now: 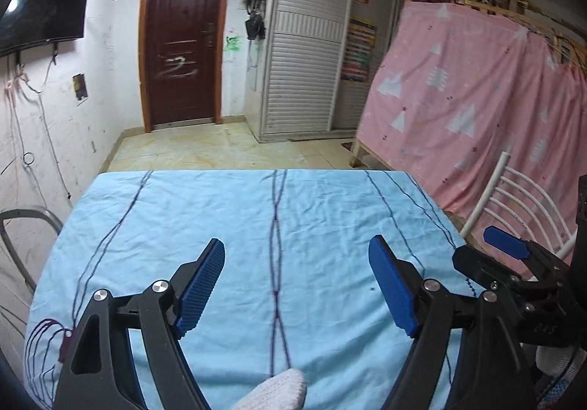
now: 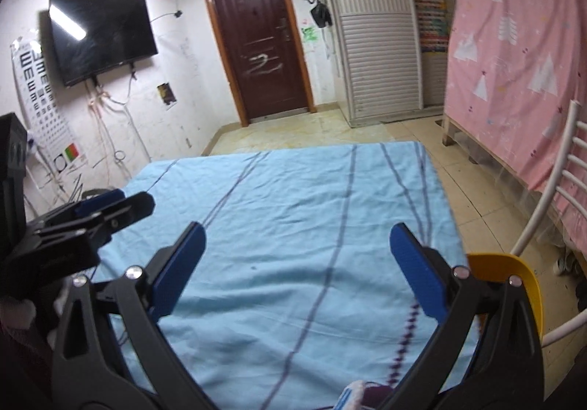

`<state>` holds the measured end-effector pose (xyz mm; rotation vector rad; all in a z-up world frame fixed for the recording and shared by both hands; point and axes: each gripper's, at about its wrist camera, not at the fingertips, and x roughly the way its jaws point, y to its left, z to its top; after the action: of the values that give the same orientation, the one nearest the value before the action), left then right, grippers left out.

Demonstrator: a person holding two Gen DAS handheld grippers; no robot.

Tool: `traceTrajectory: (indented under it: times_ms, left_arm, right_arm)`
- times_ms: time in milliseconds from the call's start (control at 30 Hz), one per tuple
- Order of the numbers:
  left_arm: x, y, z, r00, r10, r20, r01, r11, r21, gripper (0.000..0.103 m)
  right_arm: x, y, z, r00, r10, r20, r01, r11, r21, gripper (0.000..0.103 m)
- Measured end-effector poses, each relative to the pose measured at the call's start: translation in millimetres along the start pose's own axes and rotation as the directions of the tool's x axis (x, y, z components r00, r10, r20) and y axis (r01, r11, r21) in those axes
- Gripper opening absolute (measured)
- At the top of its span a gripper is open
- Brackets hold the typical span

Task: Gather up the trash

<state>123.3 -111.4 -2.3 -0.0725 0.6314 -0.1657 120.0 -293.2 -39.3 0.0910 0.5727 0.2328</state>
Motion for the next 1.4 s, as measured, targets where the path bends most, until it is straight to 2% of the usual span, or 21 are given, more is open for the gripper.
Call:
traceTrajectory:
  times_ms: [400, 1400]
  left_arm:
    - [-13, 37, -4, 0.999, 0.045, 0.015, -0.044, 0.997, -0.058, 0.072]
    - [-14, 43, -6, 0.998, 0.060, 0.018, -0.059, 0.995, -0.075, 0.072]
  right_arm:
    - [5, 29, 6, 1.000, 0.025, -0.009, -0.026, 0.998, -0.049, 0.097]
    - [6, 31, 9, 1.000, 0.027, 0.000, -0.027, 0.998, -0.052, 0.097]
